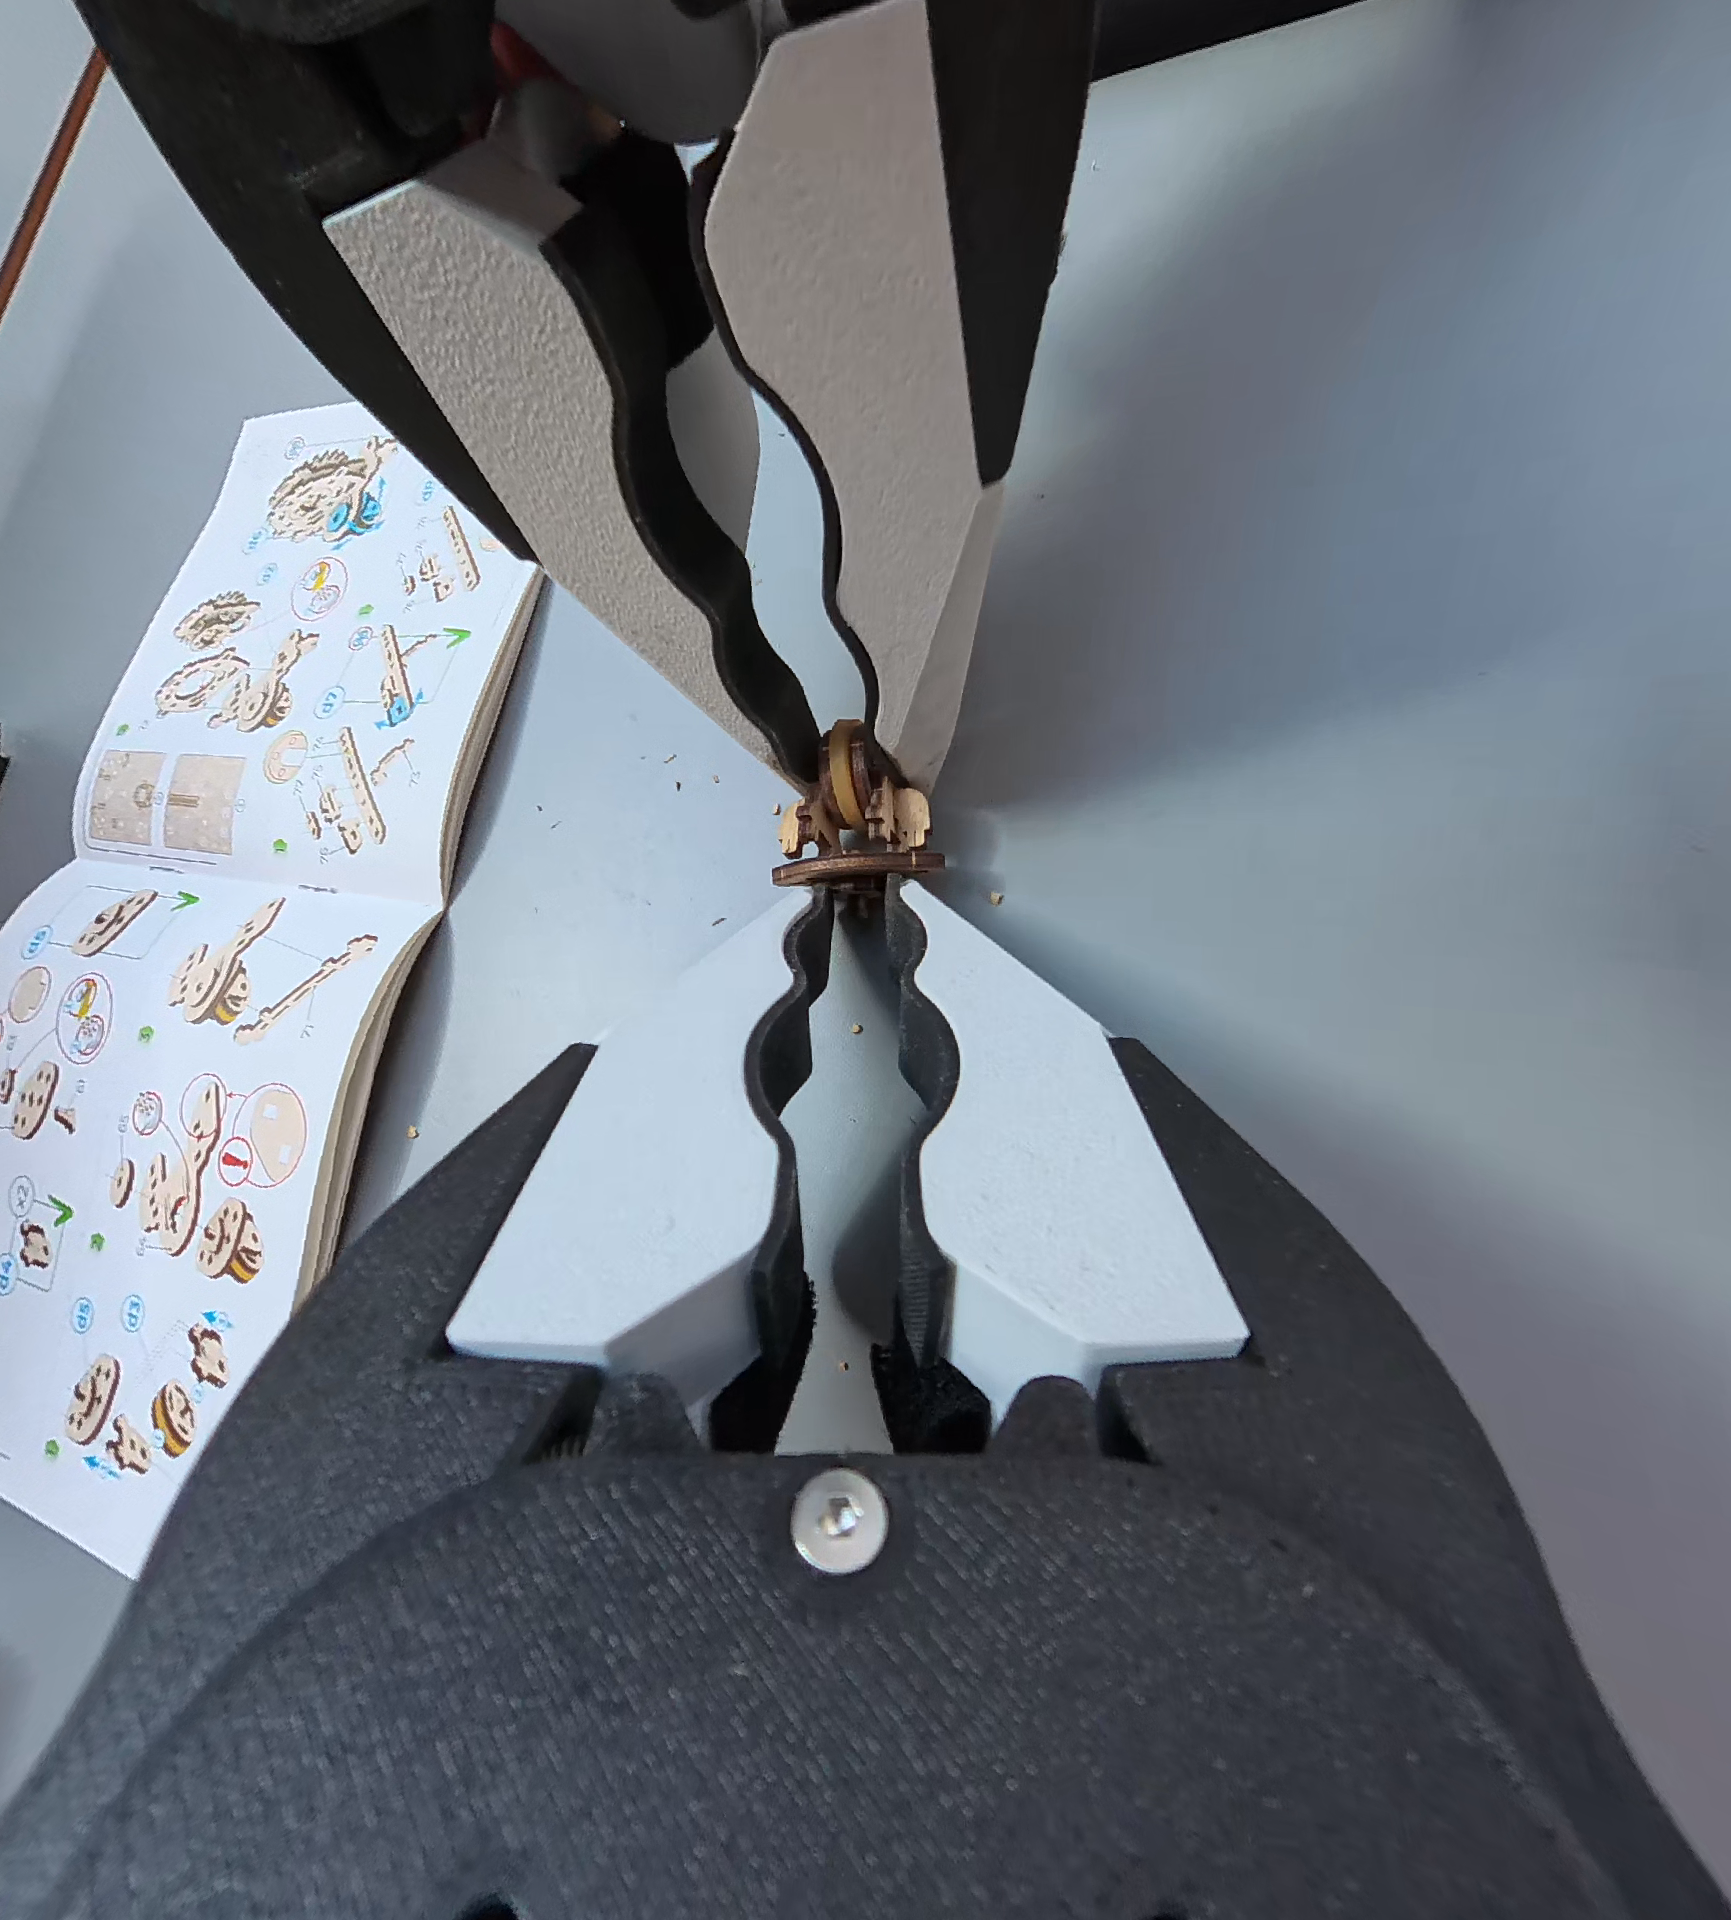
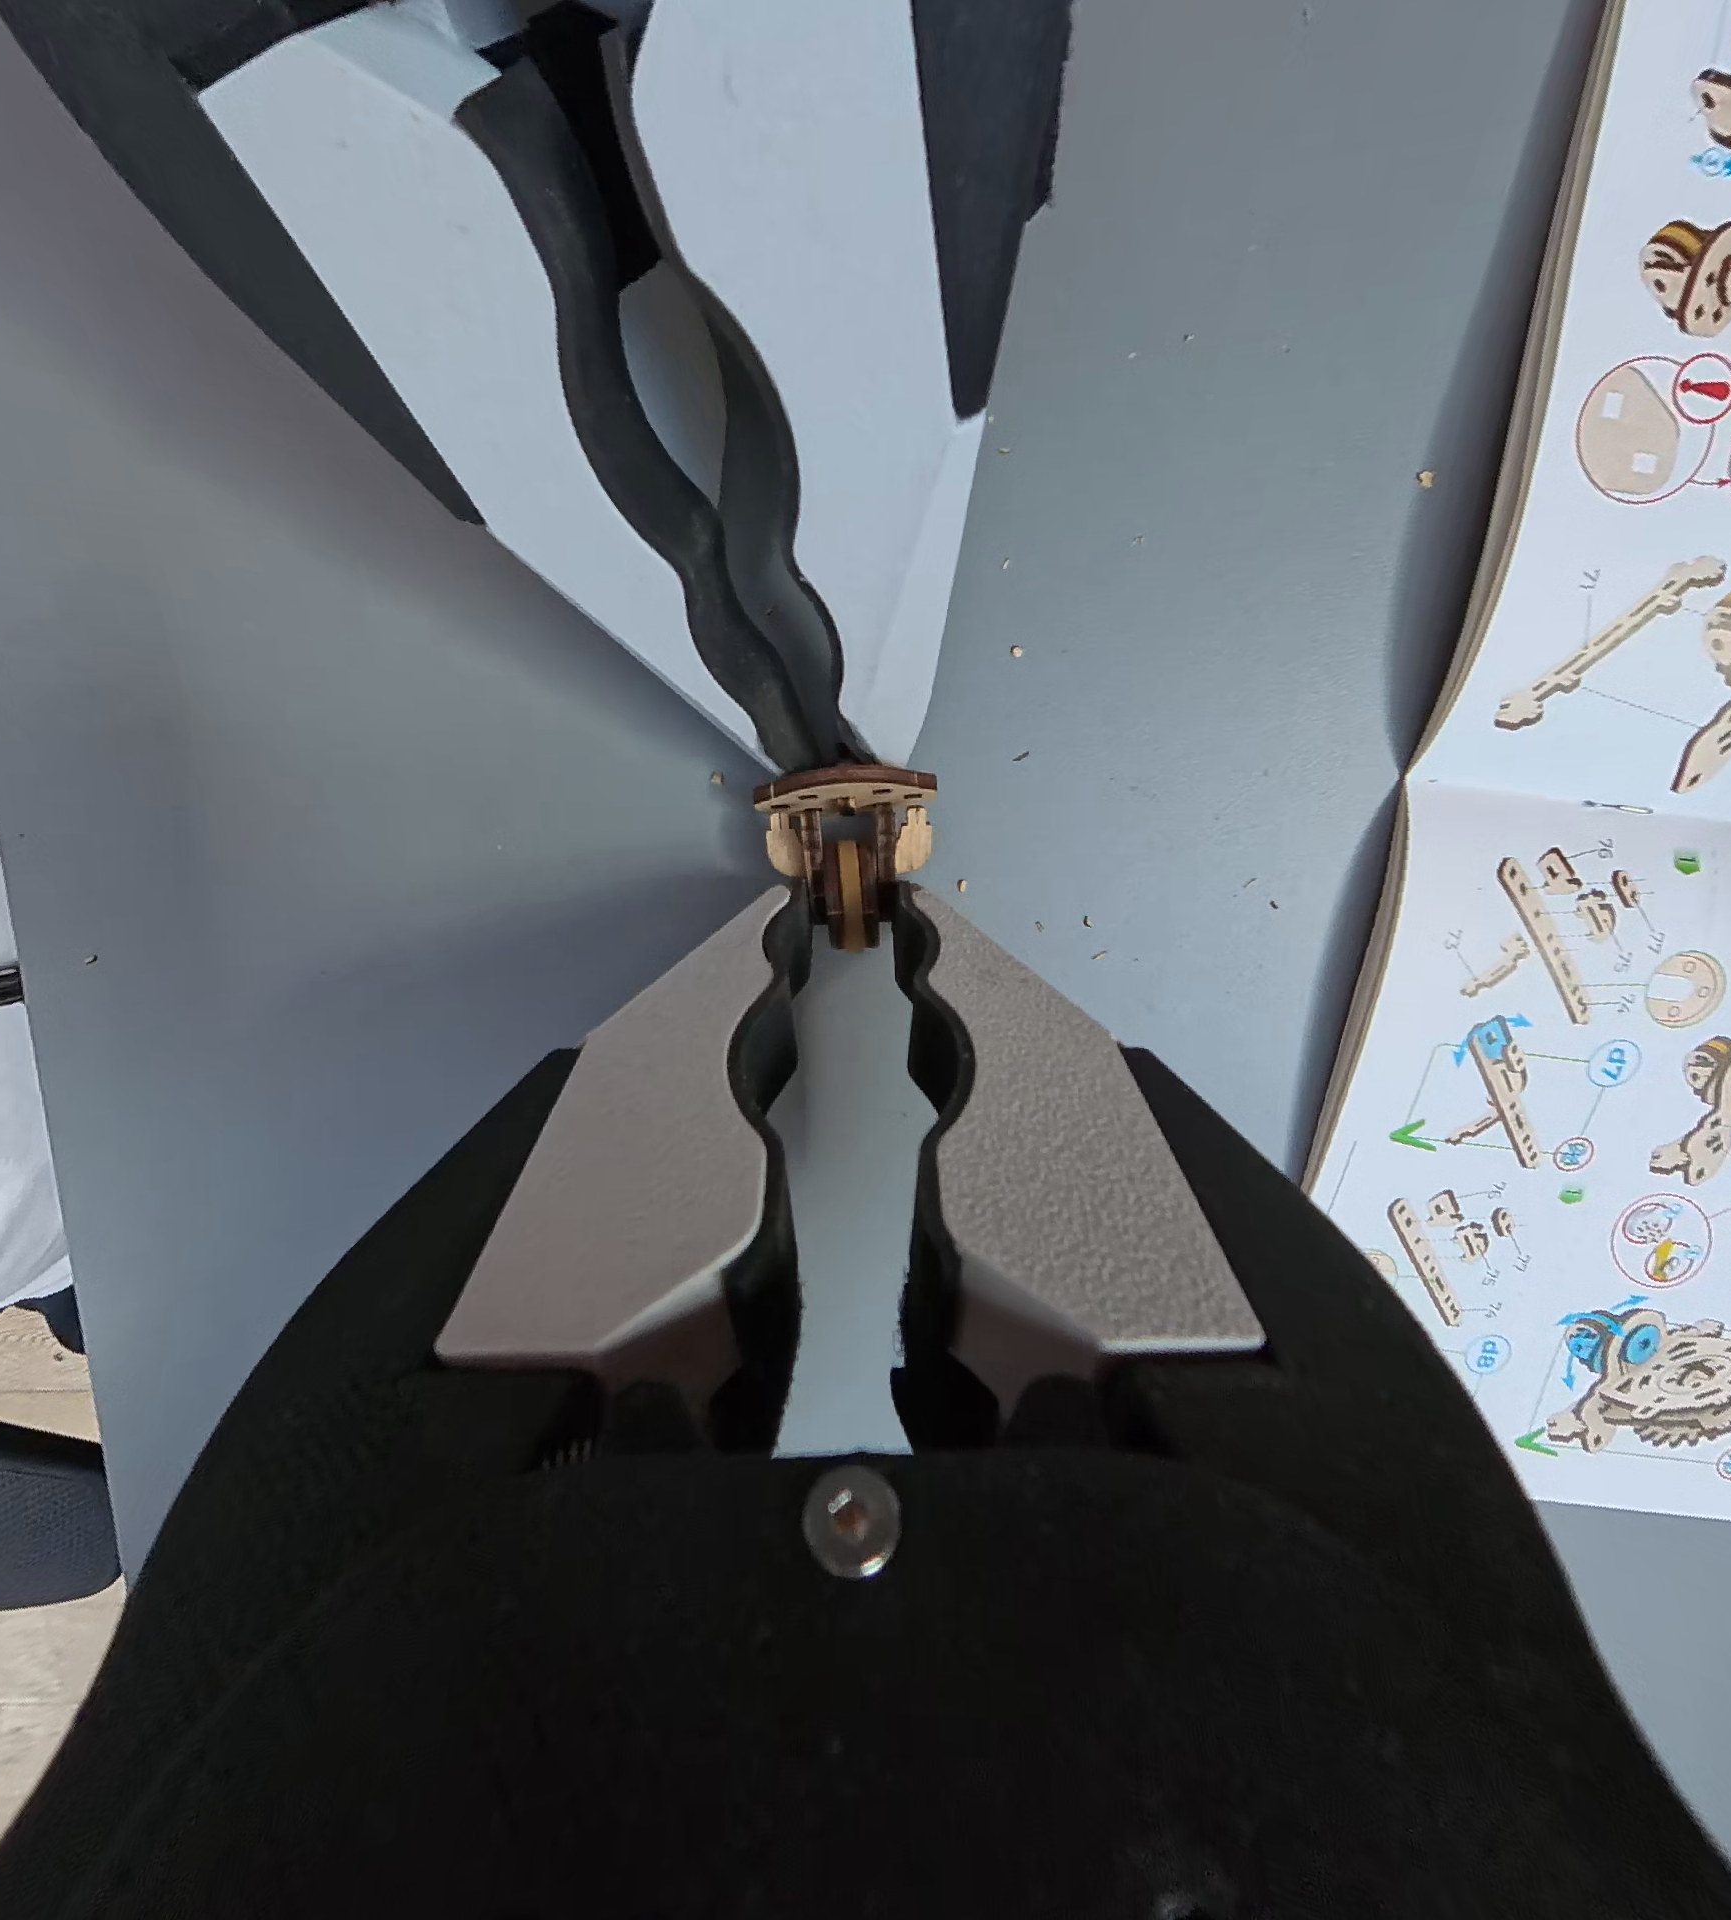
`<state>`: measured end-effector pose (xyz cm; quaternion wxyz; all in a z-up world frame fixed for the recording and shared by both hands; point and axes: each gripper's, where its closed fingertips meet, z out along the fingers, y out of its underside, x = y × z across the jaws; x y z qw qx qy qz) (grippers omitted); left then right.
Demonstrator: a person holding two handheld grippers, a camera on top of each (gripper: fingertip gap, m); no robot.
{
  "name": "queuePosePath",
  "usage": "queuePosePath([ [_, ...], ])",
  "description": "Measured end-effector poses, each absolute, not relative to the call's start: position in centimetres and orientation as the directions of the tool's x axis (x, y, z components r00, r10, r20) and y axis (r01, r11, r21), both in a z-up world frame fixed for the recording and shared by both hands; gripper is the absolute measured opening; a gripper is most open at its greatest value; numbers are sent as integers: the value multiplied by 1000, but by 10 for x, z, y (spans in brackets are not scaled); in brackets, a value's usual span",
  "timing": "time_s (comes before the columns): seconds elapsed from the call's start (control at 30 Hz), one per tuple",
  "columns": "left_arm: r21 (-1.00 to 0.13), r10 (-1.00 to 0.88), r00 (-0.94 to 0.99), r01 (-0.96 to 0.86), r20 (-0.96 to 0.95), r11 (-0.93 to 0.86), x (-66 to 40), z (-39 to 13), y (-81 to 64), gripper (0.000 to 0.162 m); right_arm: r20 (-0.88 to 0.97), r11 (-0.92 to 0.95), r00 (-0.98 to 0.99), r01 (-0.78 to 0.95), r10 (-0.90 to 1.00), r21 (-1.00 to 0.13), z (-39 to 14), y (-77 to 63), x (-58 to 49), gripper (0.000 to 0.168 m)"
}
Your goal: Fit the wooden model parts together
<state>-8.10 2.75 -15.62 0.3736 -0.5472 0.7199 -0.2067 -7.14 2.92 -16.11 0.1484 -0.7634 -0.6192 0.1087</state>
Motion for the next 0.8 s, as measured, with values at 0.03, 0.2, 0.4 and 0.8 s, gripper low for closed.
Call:
queuePosePath([
  [0.03,-703,-940,-125,-633,-318,322,-81,-156,28,7,15,-197,216,912,976,-359,-161,29,-71,15],
  [0.2,-633,-890,-163,-650,-426,422,-78,-156,31,8,-19,-255,265,900,964,-354,-160,30,-69,15],
  [0.4,-554,-876,-214,-703,-432,445,-74,-156,31,8,0,-263,278,909,961,-325,-161,31,-65,15],
  [0.8,-525,-896,-221,-746,-385,409,-67,-157,33,7,79,-290,319,922,944,-258,-161,34,-58,14],
])
